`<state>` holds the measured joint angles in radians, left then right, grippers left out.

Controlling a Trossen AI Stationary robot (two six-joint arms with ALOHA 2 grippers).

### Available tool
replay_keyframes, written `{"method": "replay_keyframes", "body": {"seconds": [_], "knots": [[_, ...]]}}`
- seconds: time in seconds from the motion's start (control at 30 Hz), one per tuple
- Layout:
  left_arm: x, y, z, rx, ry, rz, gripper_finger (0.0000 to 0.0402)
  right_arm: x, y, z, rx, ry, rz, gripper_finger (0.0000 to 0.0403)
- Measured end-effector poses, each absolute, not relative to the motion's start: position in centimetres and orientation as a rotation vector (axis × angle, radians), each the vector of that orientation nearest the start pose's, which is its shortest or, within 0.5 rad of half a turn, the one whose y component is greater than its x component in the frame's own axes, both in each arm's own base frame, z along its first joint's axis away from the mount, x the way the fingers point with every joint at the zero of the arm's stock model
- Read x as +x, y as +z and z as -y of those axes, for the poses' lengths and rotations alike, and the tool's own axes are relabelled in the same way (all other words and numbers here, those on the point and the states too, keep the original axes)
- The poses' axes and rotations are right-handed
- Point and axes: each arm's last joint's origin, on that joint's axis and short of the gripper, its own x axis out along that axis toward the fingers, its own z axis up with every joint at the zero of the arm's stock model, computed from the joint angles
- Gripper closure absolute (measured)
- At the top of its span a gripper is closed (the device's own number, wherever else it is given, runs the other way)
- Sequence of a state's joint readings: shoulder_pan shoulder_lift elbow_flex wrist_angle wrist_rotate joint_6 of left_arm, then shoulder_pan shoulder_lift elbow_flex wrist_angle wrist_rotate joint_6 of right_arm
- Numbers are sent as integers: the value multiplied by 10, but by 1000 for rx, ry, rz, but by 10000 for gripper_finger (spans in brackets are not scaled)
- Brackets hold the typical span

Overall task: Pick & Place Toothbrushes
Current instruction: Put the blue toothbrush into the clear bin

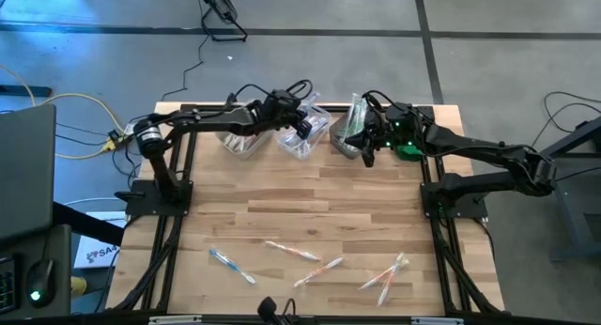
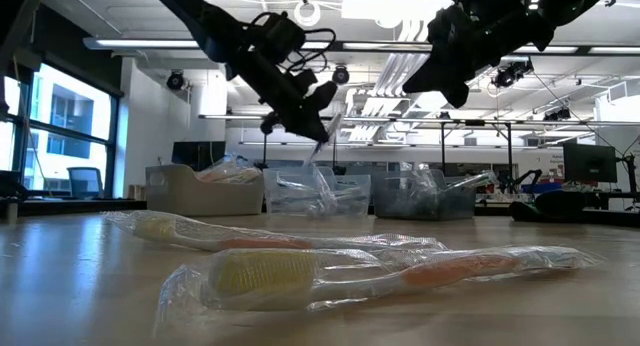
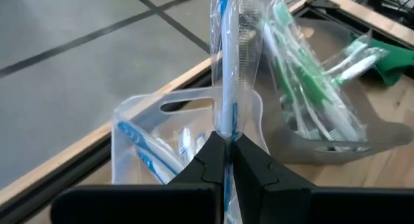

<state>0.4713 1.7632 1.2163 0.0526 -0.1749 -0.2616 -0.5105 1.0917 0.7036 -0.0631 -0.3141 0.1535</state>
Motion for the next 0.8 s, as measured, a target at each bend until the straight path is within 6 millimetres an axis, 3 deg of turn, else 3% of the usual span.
{"method": "replay_keyframes", "body": {"seconds": [0.43, 0.8], "knots": [[356, 216, -183, -432, 715, -479, 396, 208, 259, 106, 332, -224, -401, 398], [354, 214, -183, -441, 727, -510, 387, 208, 259, 106, 335, -225, -400, 398]]}}
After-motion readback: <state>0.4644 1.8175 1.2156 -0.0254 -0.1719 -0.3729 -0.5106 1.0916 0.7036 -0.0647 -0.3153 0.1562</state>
